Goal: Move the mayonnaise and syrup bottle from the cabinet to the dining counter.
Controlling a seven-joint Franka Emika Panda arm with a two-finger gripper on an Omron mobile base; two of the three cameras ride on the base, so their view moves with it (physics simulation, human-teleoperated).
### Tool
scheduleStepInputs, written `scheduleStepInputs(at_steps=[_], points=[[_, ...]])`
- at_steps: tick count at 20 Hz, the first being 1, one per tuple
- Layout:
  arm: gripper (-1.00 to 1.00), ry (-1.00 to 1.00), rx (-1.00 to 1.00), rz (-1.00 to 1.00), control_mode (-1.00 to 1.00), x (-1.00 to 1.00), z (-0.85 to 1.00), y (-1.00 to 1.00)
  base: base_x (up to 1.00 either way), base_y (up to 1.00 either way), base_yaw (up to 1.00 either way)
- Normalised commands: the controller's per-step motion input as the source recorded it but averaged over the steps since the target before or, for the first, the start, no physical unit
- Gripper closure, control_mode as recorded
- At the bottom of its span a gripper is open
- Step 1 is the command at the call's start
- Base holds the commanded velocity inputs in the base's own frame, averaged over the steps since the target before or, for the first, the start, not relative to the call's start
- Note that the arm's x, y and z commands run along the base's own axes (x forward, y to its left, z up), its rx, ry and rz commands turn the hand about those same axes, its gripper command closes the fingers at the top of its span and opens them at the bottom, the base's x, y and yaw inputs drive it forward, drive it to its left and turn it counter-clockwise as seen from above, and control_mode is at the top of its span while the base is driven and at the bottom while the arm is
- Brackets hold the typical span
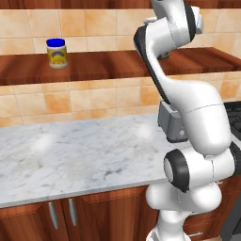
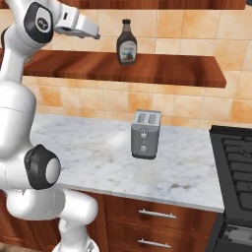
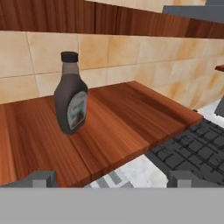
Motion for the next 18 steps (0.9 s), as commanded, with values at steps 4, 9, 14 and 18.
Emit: scheduleStepInputs(at_steps=[4,9,14,18], points=[[-1.00,-0.08,0.00,-0.01,-1.00,0.34,0.00,-0.15,0.00,0.00,0.00],[-1.00,-0.07,0.00,0.00,-1.00,0.21,0.00,-0.20,0.00,0.00,0.00],[-1.00,-0.05,0.00,0.00,-1.00,0.19,0.00,-0.18,0.00,0.00,0.00],[-1.00,-0.08,0.00,0.00,-1.00,0.16,-0.13,-0.02,0.00,0.00,0.00]])
